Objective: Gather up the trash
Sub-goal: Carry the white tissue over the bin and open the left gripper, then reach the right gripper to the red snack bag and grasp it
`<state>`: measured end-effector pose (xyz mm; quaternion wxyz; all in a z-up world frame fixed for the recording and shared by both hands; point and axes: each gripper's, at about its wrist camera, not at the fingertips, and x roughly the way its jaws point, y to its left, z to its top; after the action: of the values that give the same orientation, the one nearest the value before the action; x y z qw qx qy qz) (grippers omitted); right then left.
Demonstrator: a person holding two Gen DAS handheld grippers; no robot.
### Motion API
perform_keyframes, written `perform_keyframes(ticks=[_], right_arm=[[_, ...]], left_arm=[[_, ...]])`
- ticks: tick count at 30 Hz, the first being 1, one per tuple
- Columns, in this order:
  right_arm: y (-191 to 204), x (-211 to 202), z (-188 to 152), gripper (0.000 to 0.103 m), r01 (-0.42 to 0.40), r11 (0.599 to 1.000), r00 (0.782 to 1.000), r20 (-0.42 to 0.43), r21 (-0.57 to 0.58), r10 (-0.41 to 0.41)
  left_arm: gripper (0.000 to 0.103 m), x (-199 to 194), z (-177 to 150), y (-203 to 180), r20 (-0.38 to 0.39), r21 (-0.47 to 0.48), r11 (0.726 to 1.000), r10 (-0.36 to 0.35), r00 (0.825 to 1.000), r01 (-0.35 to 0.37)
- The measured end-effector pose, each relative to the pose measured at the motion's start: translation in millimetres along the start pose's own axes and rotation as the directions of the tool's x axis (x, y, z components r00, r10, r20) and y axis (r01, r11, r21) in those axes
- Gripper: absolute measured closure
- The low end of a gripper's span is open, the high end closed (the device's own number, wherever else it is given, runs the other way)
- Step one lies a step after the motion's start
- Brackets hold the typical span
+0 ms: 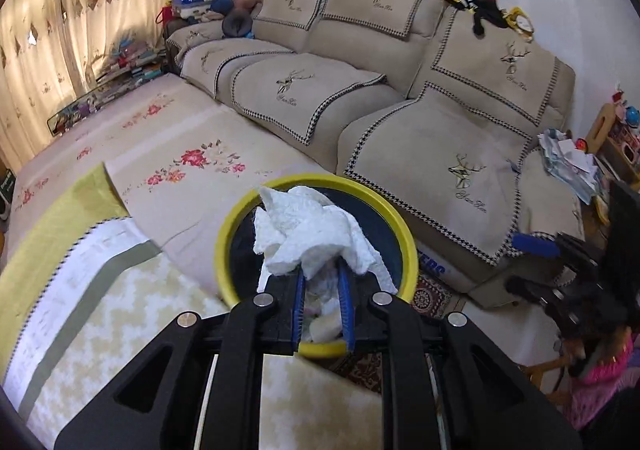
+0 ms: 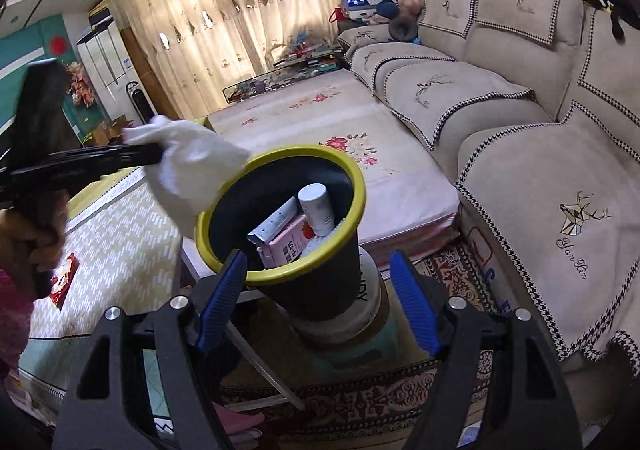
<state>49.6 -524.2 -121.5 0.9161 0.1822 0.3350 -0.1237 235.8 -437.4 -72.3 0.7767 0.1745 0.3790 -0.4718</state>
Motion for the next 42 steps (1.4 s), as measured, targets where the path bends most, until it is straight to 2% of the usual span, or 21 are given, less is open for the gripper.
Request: perform_keyframes(ticks=[1, 2, 3, 4, 5, 9, 11, 15, 18, 21, 23, 24, 26, 29, 32, 33, 37, 39, 42], right_arm=[[-0.2, -1.2, -0.2, 0.033, -0.001, 1.000, 1.000, 0.002, 0.002, 0.001], [-1.2, -0.8, 1.4, 0.033, -0.002, 1.000, 1.000, 0.004, 0.004, 0.002], [-2.5, -0.7, 2.1, 0.033, -0.004, 1.000, 1.000, 0.005, 0.006, 0.003], [-2.8, -0.3, 2.5, 0.033, -0.007, 1.000, 1.000, 0.006, 0.008, 0.007], [-1.5, -0.1, 2.0, 0.033, -0.009, 1.000, 1.000, 0.006, 0.008, 0.009], [1.0, 2.5, -0.9, 0.033, -0.023, 1.000, 1.000, -0.007, -0.002, 0.023], [5.1, 5.6, -3.4, 0.033, -0.032, 0.999, 0.999, -0.018, -0.007, 0.032], [20.9, 12.6, -6.1, 0.033, -0.063, 0.998, 0.997, -0.036, -0.018, 0.062], [38.6, 19.7, -6.4, 0.033, -0.093, 0.995, 0.994, -0.054, -0.046, 0.090], [63.9, 28.4, -7.6, 0.033, -0.132, 0.987, 0.989, -0.076, -0.087, 0.125], [80.0, 32.5, -8.0, 0.032, -0.154, 0.982, 0.985, -0.089, -0.109, 0.145], [91.1, 35.0, -8.5, 0.032, -0.168, 0.978, 0.983, -0.097, -0.123, 0.156], [111.7, 38.6, -9.4, 0.032, -0.189, 0.970, 0.978, -0.113, -0.152, 0.173], [145.3, 44.2, -11.6, 0.032, -0.223, 0.954, 0.971, -0.137, -0.199, 0.198], [180.4, 49.9, -11.4, 0.032, -0.269, 0.934, 0.959, -0.161, -0.236, 0.235], [196.5, 51.8, -12.4, 0.032, -0.287, 0.924, 0.953, -0.172, -0.254, 0.249], [250.3, 56.0, -19.1, 0.032, -0.357, 0.880, 0.929, -0.216, -0.313, 0.300], [279.6, 59.6, -23.7, 0.032, -0.389, 0.856, 0.916, -0.240, -0.340, 0.321], [317.2, 65.7, -30.9, 0.032, -0.428, 0.827, 0.898, -0.272, -0.365, 0.345]], left_arm=[[0.086, 11.7, 4.3, -0.1, -0.004, -0.009, 1.000, 0.009, 1.000, -0.009], [0.077, 20.7, 7.6, 0.1, -0.003, -0.016, 1.000, 0.017, 1.000, -0.017], [0.051, 27.3, 9.0, 0.7, 0.000, -0.025, 0.999, 0.026, 1.000, -0.026], [0.039, 34.4, 12.0, 3.2, 0.007, -0.039, 0.998, 0.047, 0.999, -0.047], [0.020, 37.6, 14.2, 5.0, 0.020, -0.052, 0.997, 0.061, 0.998, -0.060], [0.019, 32.8, 15.1, 13.0, 0.036, -0.086, 0.994, 0.064, 0.997, -0.060], [0.019, 12.9, 8.8, 14.2, 0.056, -0.099, 0.993, 0.065, 0.996, -0.059], [0.019, -52.2, -20.2, 25.3, 0.113, -0.151, 0.983, 0.126, 0.986, -0.108], [0.014, -108.5, -48.4, 35.5, 0.170, -0.206, 0.967, 0.187, 0.967, -0.151], [0.012, -159.4, -84.8, 47.2, 0.209, -0.266, 0.938, 0.282, 0.936, -0.223], [0.012, -187.3, -113.8, 53.9, 0.215, -0.289, 0.912, 0.357, 0.909, -0.290], [0.011, -202.2, -131.0, 57.5, 0.215, -0.312, 0.887, 0.414, 0.885, -0.340], [0.011, -221.5, -156.7, 65.3, 0.205, -0.351, 0.850, 0.480, 0.853, -0.394], [0.010, -254.3, -205.9, 84.8, 0.175, -0.456, 0.783, 0.545, 0.820, -0.423], [0.010, -278.0, -246.6, 102.3, 0.137, -0.541, 0.720, 0.586, 0.799, -0.435], [0.010, -287.7, -263.1, 108.6, 0.118, -0.569, 0.688, 0.610, 0.784, -0.450], [0.010, -309.4, -309.2, 120.7, 0.066, -0.617, 0.606, 0.675, 0.735, -0.502], [0.010, -317.5, -326.1, 125.2, 0.056, -0.634, 0.586, 0.685, 0.726, -0.505], [0.010, -323.3, -341.4, 131.2, 0.053, -0.650, 0.575, 0.688, 0.724, -0.498]])
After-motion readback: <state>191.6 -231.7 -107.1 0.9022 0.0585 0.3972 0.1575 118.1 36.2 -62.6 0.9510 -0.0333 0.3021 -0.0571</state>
